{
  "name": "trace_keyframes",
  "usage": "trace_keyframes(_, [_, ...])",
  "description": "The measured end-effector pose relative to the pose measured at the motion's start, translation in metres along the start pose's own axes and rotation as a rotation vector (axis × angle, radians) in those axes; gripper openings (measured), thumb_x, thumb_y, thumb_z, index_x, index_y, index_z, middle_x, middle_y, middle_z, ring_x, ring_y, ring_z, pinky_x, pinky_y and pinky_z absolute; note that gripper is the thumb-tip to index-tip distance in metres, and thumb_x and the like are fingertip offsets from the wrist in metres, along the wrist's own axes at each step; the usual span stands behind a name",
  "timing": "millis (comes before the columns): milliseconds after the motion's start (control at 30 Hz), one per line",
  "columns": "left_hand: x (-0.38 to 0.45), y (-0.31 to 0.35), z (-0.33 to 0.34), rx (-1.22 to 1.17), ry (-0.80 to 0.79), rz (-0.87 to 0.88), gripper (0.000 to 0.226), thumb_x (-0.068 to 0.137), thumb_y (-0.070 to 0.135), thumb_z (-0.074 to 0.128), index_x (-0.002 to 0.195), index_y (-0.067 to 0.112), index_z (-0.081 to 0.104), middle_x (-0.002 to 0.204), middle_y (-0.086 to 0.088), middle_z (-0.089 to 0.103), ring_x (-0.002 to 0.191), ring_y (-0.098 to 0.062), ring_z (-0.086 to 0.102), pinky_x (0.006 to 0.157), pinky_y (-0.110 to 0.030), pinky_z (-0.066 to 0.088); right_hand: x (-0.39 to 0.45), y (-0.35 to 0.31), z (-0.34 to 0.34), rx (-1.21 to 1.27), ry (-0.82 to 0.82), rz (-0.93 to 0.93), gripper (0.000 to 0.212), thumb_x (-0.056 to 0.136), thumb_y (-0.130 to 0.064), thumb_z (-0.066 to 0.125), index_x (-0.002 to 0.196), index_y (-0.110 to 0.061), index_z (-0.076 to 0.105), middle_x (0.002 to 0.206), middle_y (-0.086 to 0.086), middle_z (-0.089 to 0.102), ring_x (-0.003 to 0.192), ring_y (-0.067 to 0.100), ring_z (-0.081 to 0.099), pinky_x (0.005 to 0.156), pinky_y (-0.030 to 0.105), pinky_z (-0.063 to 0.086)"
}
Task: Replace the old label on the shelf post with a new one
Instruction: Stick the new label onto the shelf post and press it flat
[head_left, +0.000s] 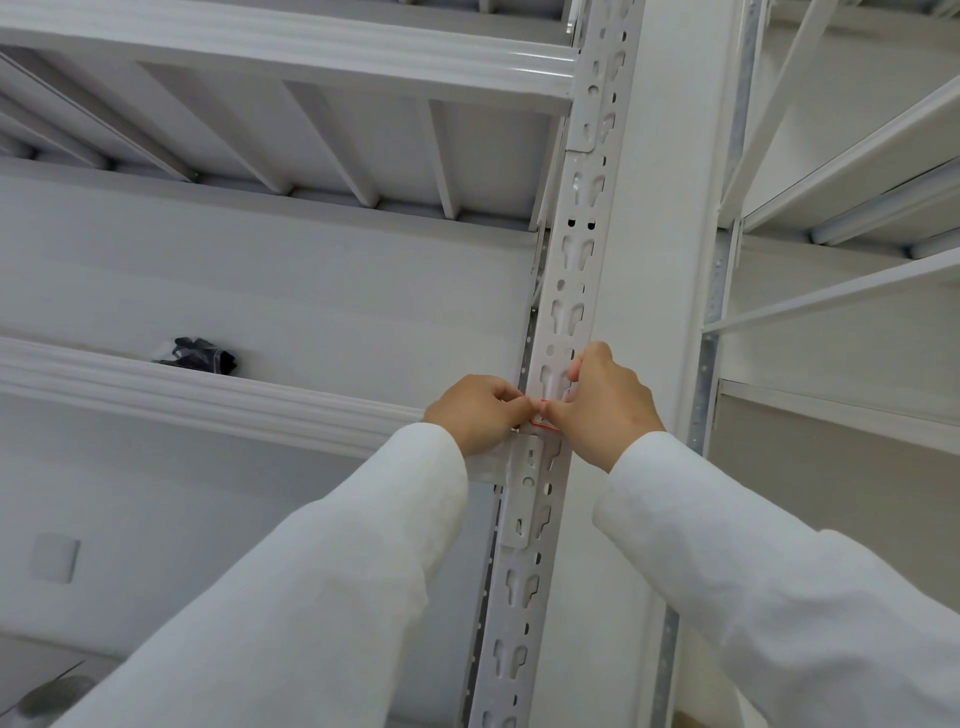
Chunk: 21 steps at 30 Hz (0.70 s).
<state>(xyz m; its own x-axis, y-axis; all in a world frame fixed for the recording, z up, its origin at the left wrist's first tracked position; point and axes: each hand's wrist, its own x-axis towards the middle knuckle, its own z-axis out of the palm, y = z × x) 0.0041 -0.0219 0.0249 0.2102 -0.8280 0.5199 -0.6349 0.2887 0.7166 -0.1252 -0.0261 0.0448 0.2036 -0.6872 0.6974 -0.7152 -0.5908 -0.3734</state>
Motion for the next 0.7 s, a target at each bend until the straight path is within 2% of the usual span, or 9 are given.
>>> trace_keyframes(200, [-0.002,0.002,0.003,0.042,0.028,-0.001,0.021,0.084,0.041,0.056,0.076,0.024,0.066,0.095,-0.001,0.07,0.099,-0.025,0.062,0.099,-0.042,0.044,0.0,-0.003,-0.001,-0.039,0.0,-0.013,0.045,0.083,-0.027,0.065,0.112,-0.004,0.039,0.109,0.017,0.06,0.1,0.037,0.056,0.077,0.037,0.045])
trace_keyframes(267, [-0.002,0.002,0.004,0.069,0.036,0.005,0.02,0.085,0.042,0.054,0.074,0.027,0.063,0.095,-0.001,0.07,0.103,-0.027,0.061,0.1,-0.044,0.043,0.0,-0.003,-0.002,-0.036,-0.013,-0.019,0.046,0.082,-0.028,0.066,0.112,-0.004,0.04,0.109,0.016,0.059,0.099,0.036,0.056,0.075,0.035,0.043])
trace_keyframes(367, [-0.004,0.002,0.003,0.091,0.043,0.007,0.019,0.086,0.041,0.052,0.082,0.026,0.063,0.102,-0.002,0.07,0.108,-0.027,0.061,0.102,-0.045,0.042,0.0,-0.001,-0.004,0.027,-0.047,-0.019,0.043,0.08,-0.031,0.067,0.106,-0.009,0.041,0.104,0.011,0.059,0.094,0.031,0.055,0.071,0.03,0.039])
trace_keyframes(467, [-0.006,0.002,0.006,0.135,0.073,-0.013,0.028,0.086,0.049,0.049,0.094,0.027,0.064,0.108,0.002,0.068,0.11,-0.022,0.059,0.103,-0.04,0.039,-0.001,0.006,-0.004,0.102,-0.055,-0.011,0.038,0.078,-0.03,0.067,0.099,-0.017,0.039,0.1,0.008,0.061,0.09,0.027,0.055,0.068,0.029,0.039])
trace_keyframes(600, [-0.006,0.005,0.01,0.22,0.119,-0.03,0.037,0.085,0.059,0.046,0.097,0.028,0.062,0.113,0.004,0.067,0.111,-0.02,0.057,0.096,-0.034,0.034,-0.002,0.012,-0.003,0.139,-0.049,-0.021,0.033,0.078,-0.028,0.064,0.098,-0.019,0.039,0.096,0.005,0.064,0.089,0.025,0.058,0.066,0.028,0.039])
trace_keyframes(700, [-0.005,0.005,0.008,0.184,0.086,-0.036,0.037,0.084,0.057,0.048,0.098,0.026,0.064,0.111,0.003,0.068,0.11,-0.02,0.058,0.101,-0.037,0.037,-0.002,0.012,-0.004,0.12,-0.047,-0.039,0.037,0.077,-0.029,0.065,0.103,-0.016,0.041,0.098,0.008,0.063,0.092,0.027,0.058,0.07,0.03,0.042])
